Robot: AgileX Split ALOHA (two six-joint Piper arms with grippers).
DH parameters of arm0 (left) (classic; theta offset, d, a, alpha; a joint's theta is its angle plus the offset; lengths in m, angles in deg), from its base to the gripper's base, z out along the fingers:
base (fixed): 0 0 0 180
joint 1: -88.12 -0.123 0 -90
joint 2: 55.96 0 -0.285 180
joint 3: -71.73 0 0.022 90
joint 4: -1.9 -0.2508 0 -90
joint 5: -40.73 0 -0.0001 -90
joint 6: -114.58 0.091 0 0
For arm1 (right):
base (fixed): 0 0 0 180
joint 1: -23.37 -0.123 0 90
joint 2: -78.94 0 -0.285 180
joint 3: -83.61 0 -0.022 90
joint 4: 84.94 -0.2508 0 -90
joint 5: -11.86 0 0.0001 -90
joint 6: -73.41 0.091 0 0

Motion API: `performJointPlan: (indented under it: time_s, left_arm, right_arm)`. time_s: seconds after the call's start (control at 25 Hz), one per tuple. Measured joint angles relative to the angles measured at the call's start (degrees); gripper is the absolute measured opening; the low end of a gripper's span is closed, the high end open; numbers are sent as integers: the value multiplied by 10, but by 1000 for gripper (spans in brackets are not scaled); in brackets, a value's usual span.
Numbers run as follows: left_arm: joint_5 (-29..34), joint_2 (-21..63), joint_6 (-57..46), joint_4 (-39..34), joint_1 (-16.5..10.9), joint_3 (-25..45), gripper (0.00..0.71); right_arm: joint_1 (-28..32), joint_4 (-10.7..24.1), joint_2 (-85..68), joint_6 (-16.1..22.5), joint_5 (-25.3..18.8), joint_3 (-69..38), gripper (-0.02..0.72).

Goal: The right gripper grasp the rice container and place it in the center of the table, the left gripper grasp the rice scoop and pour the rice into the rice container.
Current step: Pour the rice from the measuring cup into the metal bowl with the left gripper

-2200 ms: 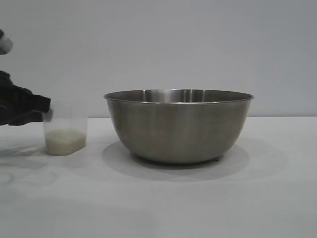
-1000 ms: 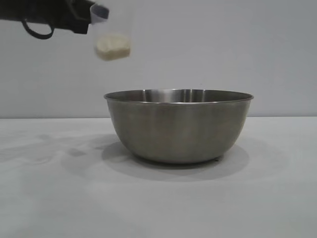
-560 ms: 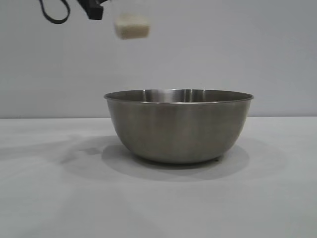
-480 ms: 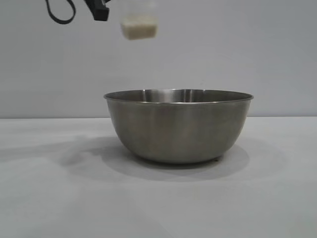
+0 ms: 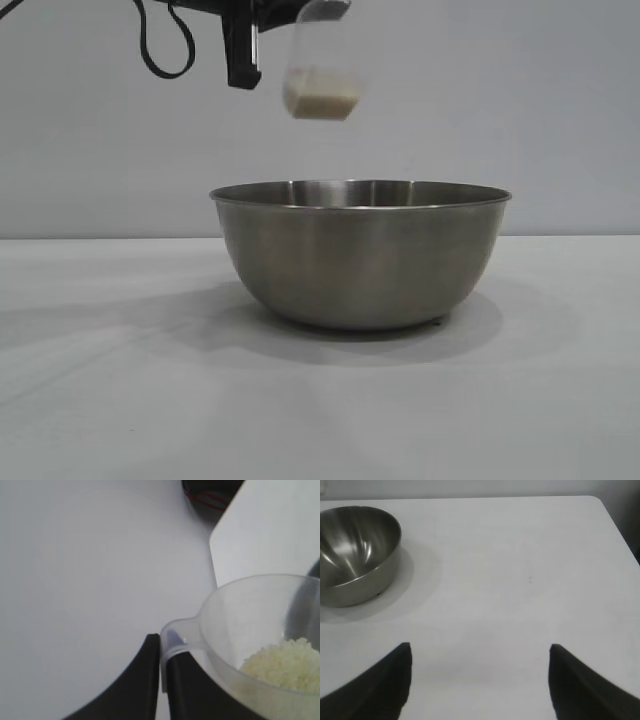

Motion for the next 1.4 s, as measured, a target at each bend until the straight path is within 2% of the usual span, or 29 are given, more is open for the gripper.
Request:
performJointPlan:
  time_s: [0.24,0.48,1.08,1.4]
  left_arm:
    - [18,0,86,-16,15,0,0]
    - [37,0,177,-16,18,0,0]
    - [40,0,349,-17,20,0,0]
    - [32,0,415,-17,35,0,0]
  right_arm:
    - [0,0,0,0,0,0,525]
    - [0,0,0,0,0,0,525]
    - [0,0,0,0,0,0,525]
    - [0,0,0,0,0,0,525]
